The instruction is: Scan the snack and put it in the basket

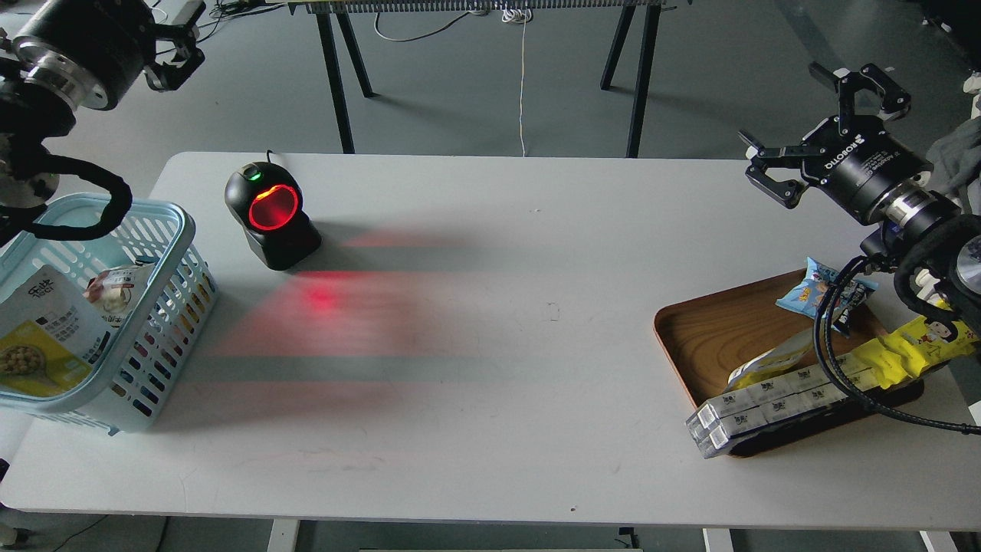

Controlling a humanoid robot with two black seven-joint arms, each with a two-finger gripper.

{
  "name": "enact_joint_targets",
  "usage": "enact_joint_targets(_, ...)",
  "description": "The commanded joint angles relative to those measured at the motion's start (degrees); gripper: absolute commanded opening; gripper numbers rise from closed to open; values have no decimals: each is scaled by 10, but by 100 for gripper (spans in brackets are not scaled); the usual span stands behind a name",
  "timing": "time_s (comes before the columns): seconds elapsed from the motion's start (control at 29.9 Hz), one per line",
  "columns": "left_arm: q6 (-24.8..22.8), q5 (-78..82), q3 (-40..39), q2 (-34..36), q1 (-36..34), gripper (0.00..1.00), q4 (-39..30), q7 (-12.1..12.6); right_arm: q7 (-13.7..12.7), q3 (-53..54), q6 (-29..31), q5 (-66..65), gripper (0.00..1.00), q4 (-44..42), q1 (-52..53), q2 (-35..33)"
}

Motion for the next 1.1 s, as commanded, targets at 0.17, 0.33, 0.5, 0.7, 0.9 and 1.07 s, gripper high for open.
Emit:
enact_joint_targets(0.17,-9,-108,-53,-65,39,100,64,62,0,-3,-1,1,99,40,-1,-37)
enact_joint_targets(0.33,-49,-109,-80,-119,40,100,137,117,0,-9,-8,2,99,53,3,-52)
enact_joint_targets(0.5,-86,-109,-88,-138,41,100,188,133,0,-27,-41,1,99,83,5,-66)
enact_joint_targets(0.7,-96,-109,-116,-155,43,100,202,128,0,-60,-90,1,99,34,79,-23)
enact_joint_targets(0.9,-119,-108,-118,-155,49,100,202,113,0,-141,-90,1,99,-22,158,10)
enact_joint_targets(1.07,-120,-108,-118,-153,55,100,202,109,0,-148,-90,1,99,-33,162,21)
